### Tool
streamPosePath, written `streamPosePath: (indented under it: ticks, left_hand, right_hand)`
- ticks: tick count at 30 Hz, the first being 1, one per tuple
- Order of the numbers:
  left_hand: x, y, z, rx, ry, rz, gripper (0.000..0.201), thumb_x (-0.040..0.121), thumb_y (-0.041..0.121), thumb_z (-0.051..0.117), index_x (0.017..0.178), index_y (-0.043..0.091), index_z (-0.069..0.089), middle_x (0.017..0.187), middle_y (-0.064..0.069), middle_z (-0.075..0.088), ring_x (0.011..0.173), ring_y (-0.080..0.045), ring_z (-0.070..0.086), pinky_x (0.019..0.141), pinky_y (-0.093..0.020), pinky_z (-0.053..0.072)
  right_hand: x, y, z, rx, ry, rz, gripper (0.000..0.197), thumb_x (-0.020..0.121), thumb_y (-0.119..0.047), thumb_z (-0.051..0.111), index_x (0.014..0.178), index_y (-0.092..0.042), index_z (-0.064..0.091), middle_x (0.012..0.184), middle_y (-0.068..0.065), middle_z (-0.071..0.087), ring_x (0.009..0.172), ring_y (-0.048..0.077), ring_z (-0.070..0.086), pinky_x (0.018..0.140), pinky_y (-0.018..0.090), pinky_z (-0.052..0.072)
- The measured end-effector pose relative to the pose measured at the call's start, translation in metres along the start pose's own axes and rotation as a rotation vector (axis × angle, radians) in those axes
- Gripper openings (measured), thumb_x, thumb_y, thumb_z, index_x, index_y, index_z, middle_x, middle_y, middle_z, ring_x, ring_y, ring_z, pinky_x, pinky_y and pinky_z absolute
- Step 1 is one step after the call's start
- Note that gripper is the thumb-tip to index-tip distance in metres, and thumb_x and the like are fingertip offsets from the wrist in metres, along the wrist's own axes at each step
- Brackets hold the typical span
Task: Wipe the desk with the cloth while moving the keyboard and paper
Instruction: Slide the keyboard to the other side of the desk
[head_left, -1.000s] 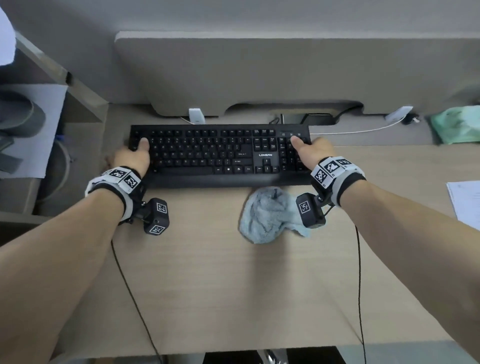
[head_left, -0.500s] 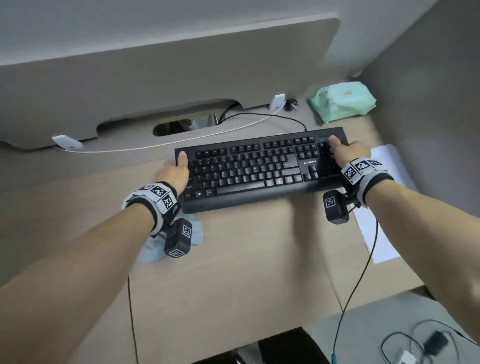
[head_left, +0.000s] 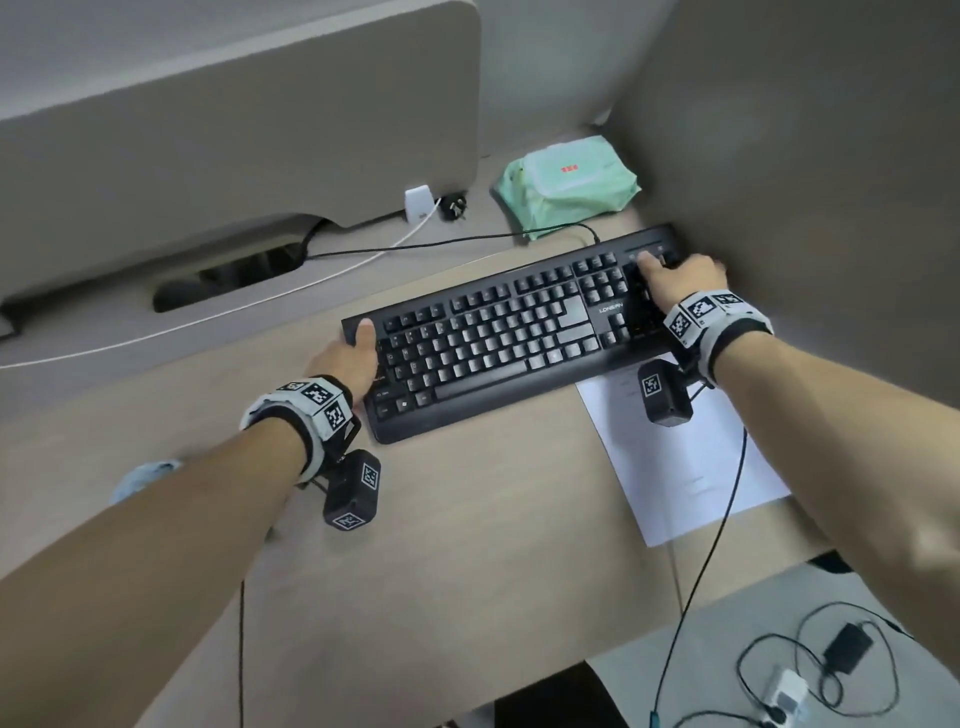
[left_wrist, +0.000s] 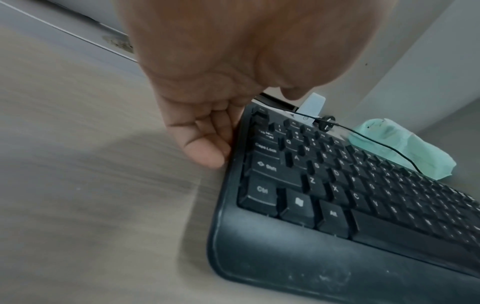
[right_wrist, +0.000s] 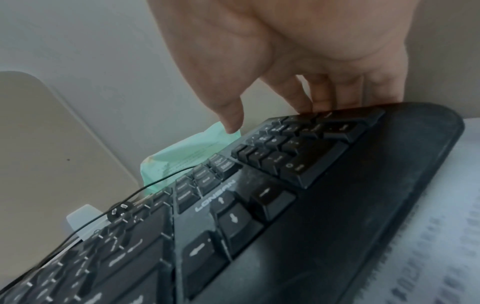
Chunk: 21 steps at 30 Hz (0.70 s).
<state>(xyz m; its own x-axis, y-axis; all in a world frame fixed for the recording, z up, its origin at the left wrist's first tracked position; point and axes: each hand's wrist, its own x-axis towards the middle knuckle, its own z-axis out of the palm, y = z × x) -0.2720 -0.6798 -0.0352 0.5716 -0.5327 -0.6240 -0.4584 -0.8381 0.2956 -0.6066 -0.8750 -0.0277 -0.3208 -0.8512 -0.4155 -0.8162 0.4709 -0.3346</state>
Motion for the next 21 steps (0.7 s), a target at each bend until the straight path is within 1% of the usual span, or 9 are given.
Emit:
streamPosePath:
  ticks: [3, 5, 8, 10, 12, 14, 16, 19, 21]
  left_hand:
    - [0.001, 0.005, 0.005, -0.012, -0.014, -0.020, 0.078, 0.094, 0.065, 0.017, 0.098, 0.002, 0.062, 0.093, -0.021, 0.068, 0.077, -0.035, 0.067, 0.078, -0.040, 0.055]
    - [0.002, 0.003, 0.006, -0.028, -0.007, -0.030, 0.076, 0.094, 0.065, 0.019, 0.092, 0.002, 0.061, 0.085, -0.019, 0.069, 0.066, -0.032, 0.067, 0.066, -0.037, 0.056]
    - [0.005, -0.002, 0.005, -0.068, 0.006, -0.024, 0.074, 0.092, 0.067, 0.023, 0.087, 0.004, 0.062, 0.080, -0.018, 0.070, 0.062, -0.033, 0.069, 0.067, -0.041, 0.060]
    - [0.004, -0.004, 0.002, -0.109, 0.007, -0.007, 0.070, 0.093, 0.064, 0.027, 0.088, 0.004, 0.063, 0.078, -0.018, 0.071, 0.060, -0.033, 0.070, 0.062, -0.039, 0.059]
    - [0.003, -0.007, -0.001, -0.207, -0.013, -0.008, 0.064, 0.094, 0.060, 0.033, 0.088, 0.002, 0.062, 0.075, -0.018, 0.071, 0.059, -0.033, 0.070, 0.061, -0.043, 0.061]
    - [0.000, -0.016, -0.006, -0.269, -0.012, -0.003, 0.056, 0.093, 0.054, 0.040, 0.084, 0.003, 0.061, 0.071, -0.017, 0.071, 0.056, -0.031, 0.068, 0.064, -0.047, 0.062]
    - [0.000, -0.029, -0.015, -0.213, 0.050, 0.040, 0.044, 0.092, 0.046, 0.046, 0.082, 0.006, 0.060, 0.072, -0.015, 0.072, 0.062, -0.031, 0.068, 0.069, -0.042, 0.060]
    - [-0.001, -0.061, -0.042, -0.072, 0.160, 0.098, 0.037, 0.090, 0.042, 0.051, 0.082, 0.008, 0.061, 0.088, -0.018, 0.071, 0.090, -0.037, 0.065, 0.086, -0.039, 0.053]
    - [-0.001, -0.091, -0.061, -0.057, 0.208, 0.089, 0.032, 0.090, 0.038, 0.052, 0.082, 0.009, 0.062, 0.094, -0.020, 0.068, 0.095, -0.039, 0.062, 0.085, -0.036, 0.048]
  right_hand:
    - [0.007, 0.005, 0.004, -0.012, -0.014, -0.019, 0.076, 0.083, -0.064, 0.057, 0.124, 0.000, 0.057, 0.134, 0.023, 0.051, 0.121, 0.040, 0.051, 0.100, 0.042, 0.042]
    - [0.009, 0.007, 0.007, -0.012, -0.013, -0.036, 0.071, 0.084, -0.061, 0.059, 0.122, -0.001, 0.057, 0.133, 0.022, 0.051, 0.122, 0.039, 0.050, 0.101, 0.042, 0.041]
    - [0.005, 0.007, 0.009, -0.032, 0.010, -0.065, 0.065, 0.087, -0.055, 0.059, 0.125, -0.003, 0.054, 0.135, 0.021, 0.048, 0.126, 0.038, 0.046, 0.103, 0.045, 0.040]
    - [-0.006, 0.004, 0.012, -0.086, 0.035, -0.104, 0.063, 0.088, -0.052, 0.058, 0.131, -0.006, 0.050, 0.142, 0.019, 0.042, 0.131, 0.038, 0.041, 0.105, 0.049, 0.038]
    - [-0.022, -0.004, 0.018, -0.168, 0.057, -0.191, 0.062, 0.089, -0.048, 0.058, 0.135, -0.009, 0.046, 0.150, 0.014, 0.032, 0.136, 0.036, 0.034, 0.107, 0.051, 0.036]
    - [-0.045, -0.017, 0.029, -0.214, 0.056, -0.323, 0.061, 0.089, -0.048, 0.059, 0.136, -0.010, 0.047, 0.153, 0.013, 0.029, 0.139, 0.034, 0.030, 0.110, 0.050, 0.033]
    - [-0.071, -0.034, 0.041, -0.208, 0.024, -0.455, 0.060, 0.090, -0.049, 0.058, 0.134, -0.009, 0.050, 0.152, 0.015, 0.031, 0.140, 0.034, 0.029, 0.112, 0.047, 0.032]
    - [-0.119, -0.066, 0.066, -0.165, -0.074, -0.611, 0.055, 0.091, -0.049, 0.058, 0.130, -0.009, 0.053, 0.146, 0.015, 0.038, 0.136, 0.034, 0.034, 0.111, 0.046, 0.033]
    - [-0.155, -0.087, 0.084, -0.141, -0.130, -0.706, 0.053, 0.091, -0.047, 0.058, 0.128, -0.010, 0.054, 0.139, 0.014, 0.044, 0.131, 0.034, 0.038, 0.108, 0.046, 0.036]
